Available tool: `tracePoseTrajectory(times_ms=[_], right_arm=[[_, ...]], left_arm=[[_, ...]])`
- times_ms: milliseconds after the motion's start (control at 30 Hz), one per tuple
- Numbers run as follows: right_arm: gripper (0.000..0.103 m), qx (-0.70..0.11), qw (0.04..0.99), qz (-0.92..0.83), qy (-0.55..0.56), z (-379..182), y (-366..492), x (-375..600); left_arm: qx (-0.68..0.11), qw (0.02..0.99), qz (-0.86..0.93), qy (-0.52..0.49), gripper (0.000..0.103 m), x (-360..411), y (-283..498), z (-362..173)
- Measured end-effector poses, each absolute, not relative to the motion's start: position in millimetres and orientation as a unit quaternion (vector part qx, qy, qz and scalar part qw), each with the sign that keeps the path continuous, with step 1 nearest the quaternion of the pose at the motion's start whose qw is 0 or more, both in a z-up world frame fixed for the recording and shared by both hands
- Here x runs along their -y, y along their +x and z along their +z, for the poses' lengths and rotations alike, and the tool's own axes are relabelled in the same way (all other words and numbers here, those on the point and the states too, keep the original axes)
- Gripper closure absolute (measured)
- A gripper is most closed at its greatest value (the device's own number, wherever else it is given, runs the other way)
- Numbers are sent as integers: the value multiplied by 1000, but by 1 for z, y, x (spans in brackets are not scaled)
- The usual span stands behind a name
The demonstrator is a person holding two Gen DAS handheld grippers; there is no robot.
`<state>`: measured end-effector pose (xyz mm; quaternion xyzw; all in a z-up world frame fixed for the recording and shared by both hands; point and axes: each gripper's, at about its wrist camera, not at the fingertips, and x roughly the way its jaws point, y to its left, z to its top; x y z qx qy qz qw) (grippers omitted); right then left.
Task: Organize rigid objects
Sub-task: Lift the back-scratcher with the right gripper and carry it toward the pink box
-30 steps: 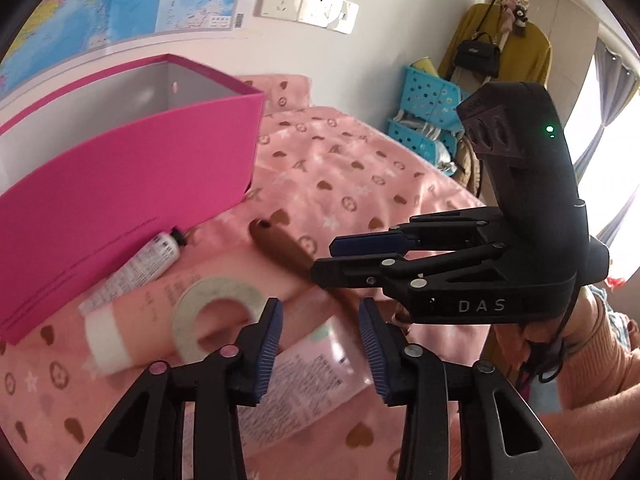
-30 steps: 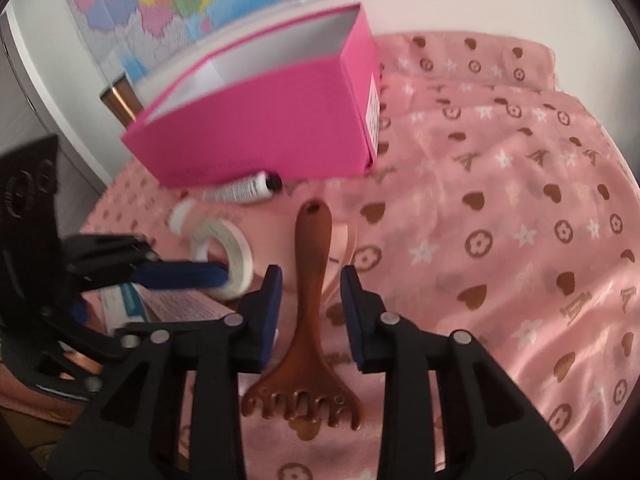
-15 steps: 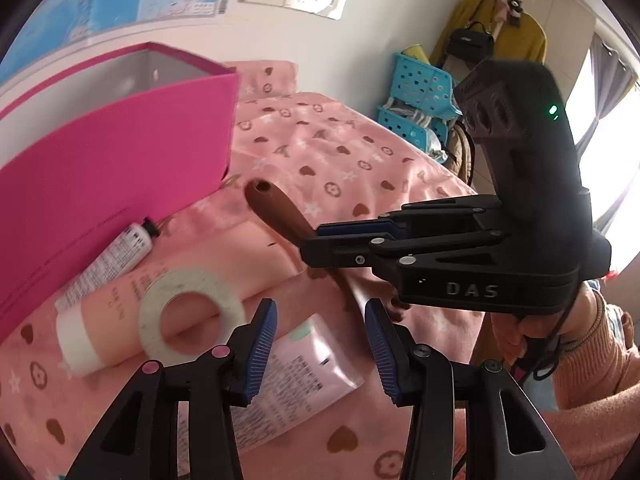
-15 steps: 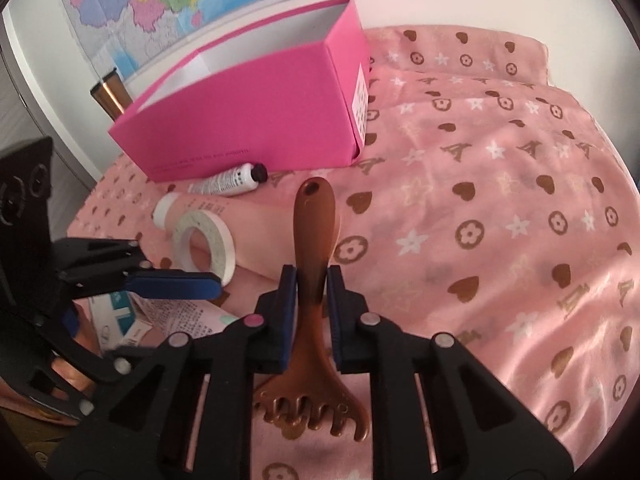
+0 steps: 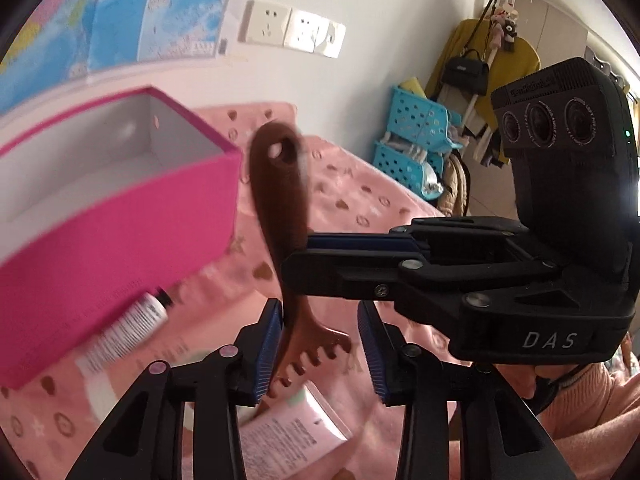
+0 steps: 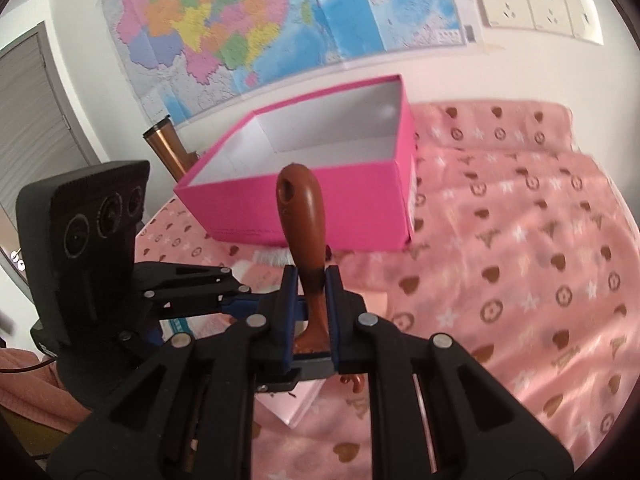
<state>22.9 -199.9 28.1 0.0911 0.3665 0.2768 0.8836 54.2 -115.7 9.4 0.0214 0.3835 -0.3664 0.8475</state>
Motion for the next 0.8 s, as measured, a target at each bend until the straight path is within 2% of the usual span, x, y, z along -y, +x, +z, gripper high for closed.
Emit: tracePoseTrajectory(times_ms=[133, 267, 433, 567, 633, 667, 800], right_arm=[[97, -347, 888, 288, 85, 44, 33, 194], [97, -320, 893, 306, 79, 69, 50, 188], [96, -337, 880, 318, 106, 56, 78, 186], [89, -348, 882, 289, 134, 39, 77, 212], [72, -372, 884, 260, 111, 27, 74, 221], [69, -393, 883, 242, 90, 16, 74, 224], [68, -462, 860, 215, 27, -22, 82, 217]], left_arm=[[-368, 860, -353, 25, 66, 107, 64, 27], [-352, 866, -355, 14, 69, 100, 81, 48], [-362, 864, -349, 11, 72, 99, 103, 46], [-392, 853, -345, 2, 72, 97, 103, 20], [-397, 851, -344, 11, 72, 98, 99, 12], [-398, 850, -345, 16, 72, 99, 97, 9], [-405, 849, -336, 36, 69, 104, 89, 2]])
